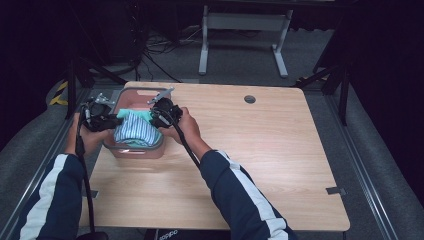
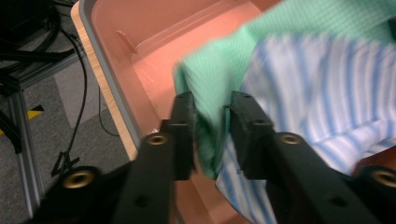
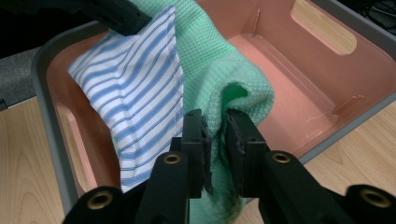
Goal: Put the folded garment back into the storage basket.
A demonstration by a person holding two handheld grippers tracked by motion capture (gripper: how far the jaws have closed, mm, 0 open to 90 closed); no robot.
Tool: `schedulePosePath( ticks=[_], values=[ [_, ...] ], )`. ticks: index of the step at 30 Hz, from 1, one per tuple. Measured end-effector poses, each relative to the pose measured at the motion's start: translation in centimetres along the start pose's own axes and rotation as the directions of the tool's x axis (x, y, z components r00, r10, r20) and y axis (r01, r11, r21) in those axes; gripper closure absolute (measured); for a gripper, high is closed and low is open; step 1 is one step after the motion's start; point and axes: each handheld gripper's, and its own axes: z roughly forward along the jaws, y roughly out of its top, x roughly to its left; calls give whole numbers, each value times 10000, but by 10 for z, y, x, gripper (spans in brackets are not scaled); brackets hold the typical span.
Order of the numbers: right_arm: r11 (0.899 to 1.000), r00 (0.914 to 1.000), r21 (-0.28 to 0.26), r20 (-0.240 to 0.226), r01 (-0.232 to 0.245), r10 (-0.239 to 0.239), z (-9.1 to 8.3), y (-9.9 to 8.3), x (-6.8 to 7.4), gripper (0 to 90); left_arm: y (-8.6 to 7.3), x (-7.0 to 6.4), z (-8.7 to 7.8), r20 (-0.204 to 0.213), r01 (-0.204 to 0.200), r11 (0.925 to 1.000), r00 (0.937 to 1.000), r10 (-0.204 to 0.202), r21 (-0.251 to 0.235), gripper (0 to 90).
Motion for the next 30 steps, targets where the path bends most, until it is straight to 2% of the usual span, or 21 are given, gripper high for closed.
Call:
schedulePosePath(
  ticks=[1, 2, 3, 5, 17, 19, 22, 24, 27, 28, 29, 30],
  values=[
    [10000, 10000, 51, 19, -54, 54, -1, 0, 0, 728, 0, -1, -1, -4, -38, 10000, 10000, 38, -33, 690],
    [10000, 10000, 68, -32, -70, 71, -2, 0, 1, 724, 0, -4, -2, -6, -305, 9995, 9995, 305, -78, 688],
    [10000, 10000, 68, -32, -70, 71, -2, 0, 1, 724, 0, -4, -2, -6, -305, 9995, 9995, 305, -78, 679],
    [9999, 9999, 97, 28, 113, -114, -3, 0, 2, 707, 1, -8, -3, -45, -496, 9987, 9988, 495, -98, 674],
    [9978, 9974, 70, 258, 664, -666, -18, -6, 4, 662, 5, -25, -13, 214, -738, 9949, 9969, 755, -689, 672],
    [9956, 9949, 178, 412, 915, -921, -24, -9, 3, 655, 6, -28, -14, 242, -715, 9946, 9970, 735, -752, 661],
    [9942, 9925, 248, 601, 1050, -1063, -28, -10, 1, 639, 7, -30, -15, 274, -748, 9938, 9966, 772, -819, 658],
    [9950, 9937, 206, 527, 981, -991, -31, -13, -2, 628, 7, -31, -15, 324, -723, 9933, 9966, 754, -905, 641],
    [9951, 9929, 240, 683, 960, -974, -35, -18, -4, 610, 9, -34, -17, 254, -820, 9925, 9961, 846, -902, 602],
    [9956, 9929, 217, 743, 912, -926, -37, -18, -5, 606, 9, -36, -17, 265, -824, 9904, 9960, 858, -1107, 599],
    [9958, 9926, 195, 808, 891, -903, -39, -20, -5, 594, 10, -37, -18, 287, -817, 9905, 9959, 853, -1105, 584],
    [9969, 9933, 107, 847, 782, -788, -42, -21, -7, 584, 10, -40, -19, 149, -881, 9879, 9958, 907, -1276, 559]
  ],
)
